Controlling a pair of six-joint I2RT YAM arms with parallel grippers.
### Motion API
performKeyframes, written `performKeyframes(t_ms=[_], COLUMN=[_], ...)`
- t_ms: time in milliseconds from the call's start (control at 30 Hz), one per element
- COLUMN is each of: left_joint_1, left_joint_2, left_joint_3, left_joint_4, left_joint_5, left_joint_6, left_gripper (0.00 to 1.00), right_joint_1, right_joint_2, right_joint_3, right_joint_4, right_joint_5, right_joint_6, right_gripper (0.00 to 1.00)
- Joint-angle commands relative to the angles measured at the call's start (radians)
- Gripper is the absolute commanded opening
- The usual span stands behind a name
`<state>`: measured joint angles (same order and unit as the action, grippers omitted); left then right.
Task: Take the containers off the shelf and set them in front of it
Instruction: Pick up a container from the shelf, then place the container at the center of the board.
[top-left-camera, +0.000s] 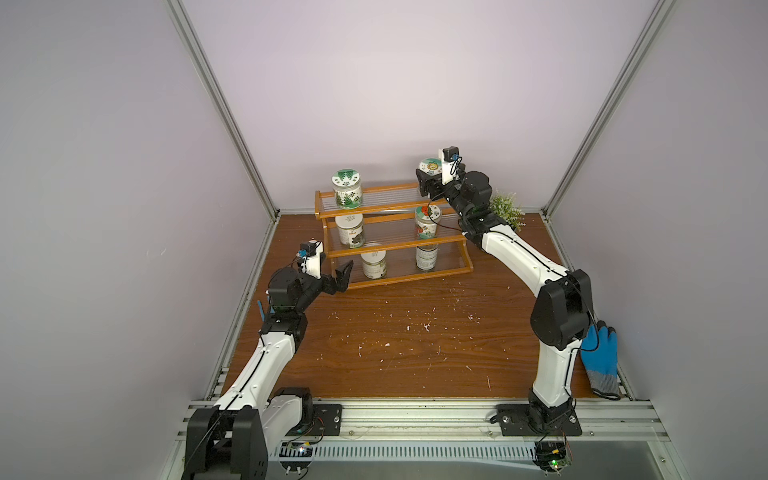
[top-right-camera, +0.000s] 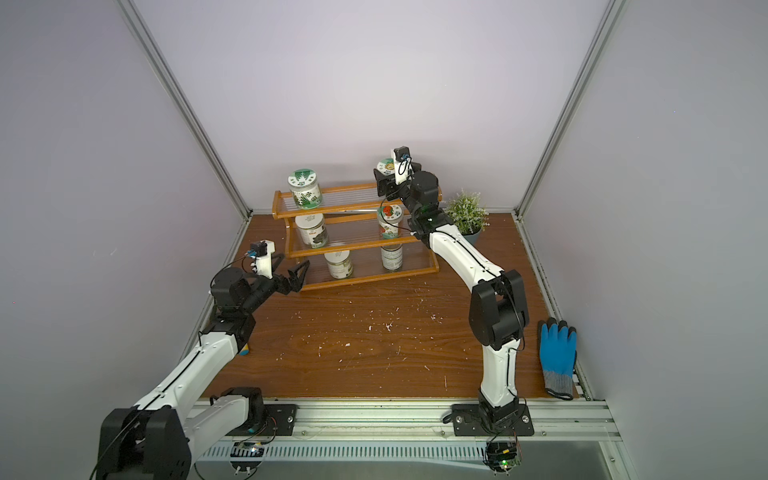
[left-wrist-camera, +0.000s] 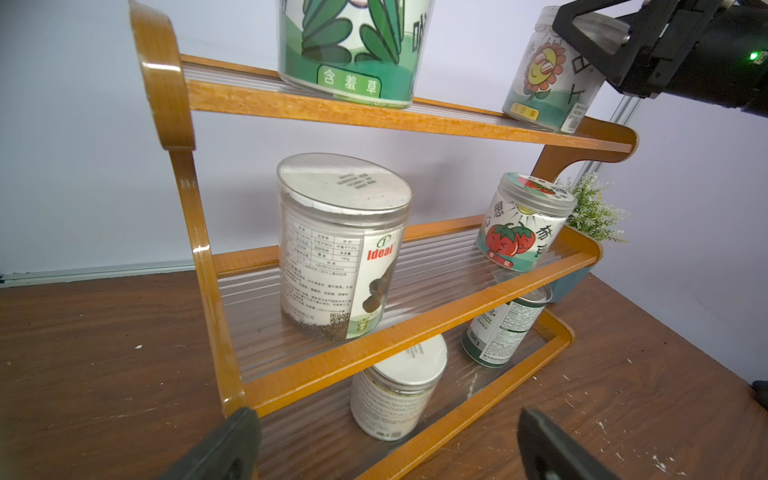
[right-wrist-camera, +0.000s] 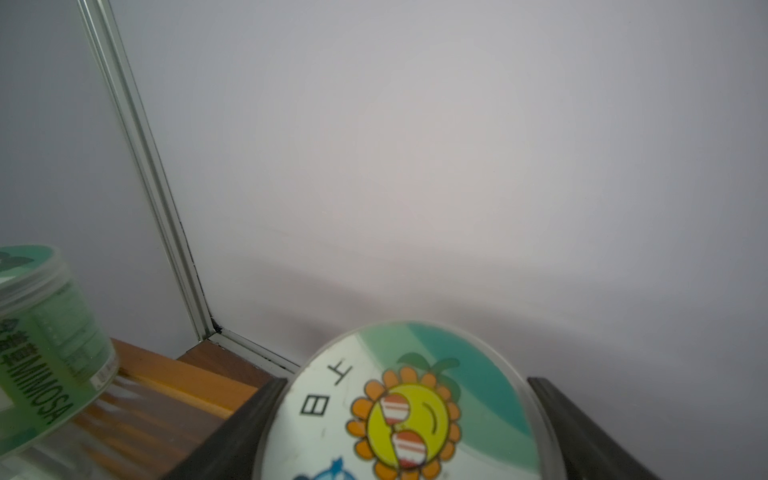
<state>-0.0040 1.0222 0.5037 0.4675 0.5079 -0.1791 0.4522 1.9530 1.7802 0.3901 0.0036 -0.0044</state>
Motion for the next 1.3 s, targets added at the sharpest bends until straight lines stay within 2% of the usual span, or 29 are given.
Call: performKeyframes(t_ms=[0, 433, 733, 900, 1267], left_joint_1=[-0.010, -0.010, -0.012, -0.016, -0.034], left_joint_2=[-0.017, -0.014, -0.017, -0.021, -0.040], left_joint_3=[-0.010, -0.013, -0.013, -0.014, -0.023], left_joint_4=[0.020, 0.031, 0.039, 0.040, 0.036], left_joint_5=[-0.010, -0.019, -0.020, -0.028, -0.060], left_joint_6=[0.012, 0.006, -0.002, -0.004, -0.011], left_gripper=[1.00, 1.00, 1.00, 1.00, 1.00], right_joint_1=[0.006, 0.006, 0.007, 0.018, 0.105], right_joint_2=[-0.017, -0.139, -0.330, -0.503, -0.967], right_joint_3=[0.039, 0.018, -0.145, -0.328, -0.940], right_joint_4=[0.003, 0.015, 0.000, -0.019, -0.013], right_joint_5=[0.022, -0.014, -0.034, -0.035, 0.082], right_joint_6=[0.004, 0.035, 0.059, 0.090, 0.130], right_gripper=[0.54, 0.55, 0.55, 0.55, 0.55])
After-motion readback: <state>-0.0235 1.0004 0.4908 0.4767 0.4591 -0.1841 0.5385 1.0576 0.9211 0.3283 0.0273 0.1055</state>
